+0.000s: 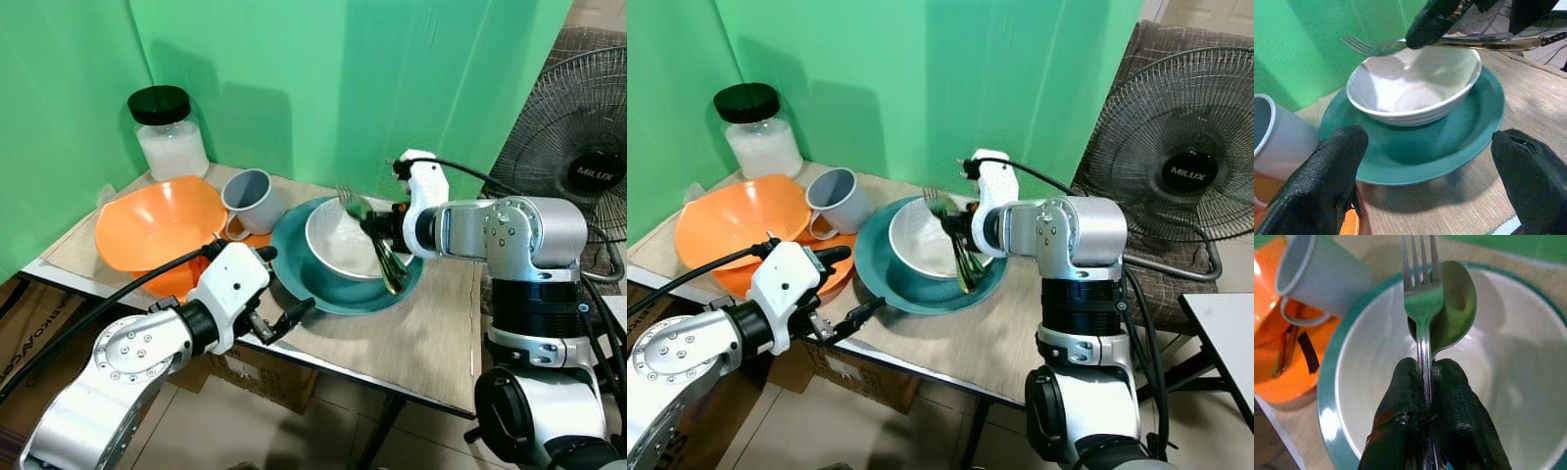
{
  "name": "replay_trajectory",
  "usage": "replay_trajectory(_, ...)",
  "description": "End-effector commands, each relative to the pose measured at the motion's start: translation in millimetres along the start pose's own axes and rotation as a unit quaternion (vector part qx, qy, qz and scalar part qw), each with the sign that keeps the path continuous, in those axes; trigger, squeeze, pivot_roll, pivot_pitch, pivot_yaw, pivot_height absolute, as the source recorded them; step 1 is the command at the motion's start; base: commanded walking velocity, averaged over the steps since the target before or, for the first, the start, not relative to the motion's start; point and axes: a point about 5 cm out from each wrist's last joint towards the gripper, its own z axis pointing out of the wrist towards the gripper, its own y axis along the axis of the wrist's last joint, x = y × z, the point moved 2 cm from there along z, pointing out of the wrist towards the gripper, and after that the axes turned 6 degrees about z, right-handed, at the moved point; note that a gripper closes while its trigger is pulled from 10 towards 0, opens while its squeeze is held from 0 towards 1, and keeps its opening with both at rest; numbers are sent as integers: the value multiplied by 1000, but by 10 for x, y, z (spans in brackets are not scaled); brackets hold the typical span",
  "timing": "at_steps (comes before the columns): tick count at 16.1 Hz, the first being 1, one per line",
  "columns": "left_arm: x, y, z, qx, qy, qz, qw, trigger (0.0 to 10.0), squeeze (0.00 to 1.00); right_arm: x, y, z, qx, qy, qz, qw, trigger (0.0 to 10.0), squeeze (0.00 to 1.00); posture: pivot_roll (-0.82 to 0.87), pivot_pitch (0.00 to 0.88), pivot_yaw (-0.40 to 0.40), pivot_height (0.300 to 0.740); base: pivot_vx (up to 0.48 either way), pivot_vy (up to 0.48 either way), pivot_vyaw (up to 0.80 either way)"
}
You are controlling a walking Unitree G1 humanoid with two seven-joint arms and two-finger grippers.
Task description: Setting the table
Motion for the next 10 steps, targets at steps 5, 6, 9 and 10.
replay_trajectory(5, 44, -43, -27, 13, 18, 2, 1000, 10000, 0, 66, 17, -72, -34, 23, -55, 998, 7804, 0, -146, 37, -14, 740, 0, 0, 0)
replay_trajectory(6, 54, -47, -30, 14, 21, 2, 1000, 10000, 0, 73, 6, -70, -33, 28, -56, 998, 8471, 0, -146, 37, -14, 740, 0, 0, 0)
replay_trajectory(9, 76, -60, -36, 18, 30, 2, 999, 10000, 0, 92, -8, -83, -36, 43, -49, 997, 2353, 0, -141, 36, -15, 740, 0, 0, 0)
replay_trajectory(10, 82, -65, -35, 20, 33, 2, 999, 10000, 0, 85, -14, -81, -36, 42, -48, 997, 745, 0, -141, 36, -15, 740, 0, 0, 0)
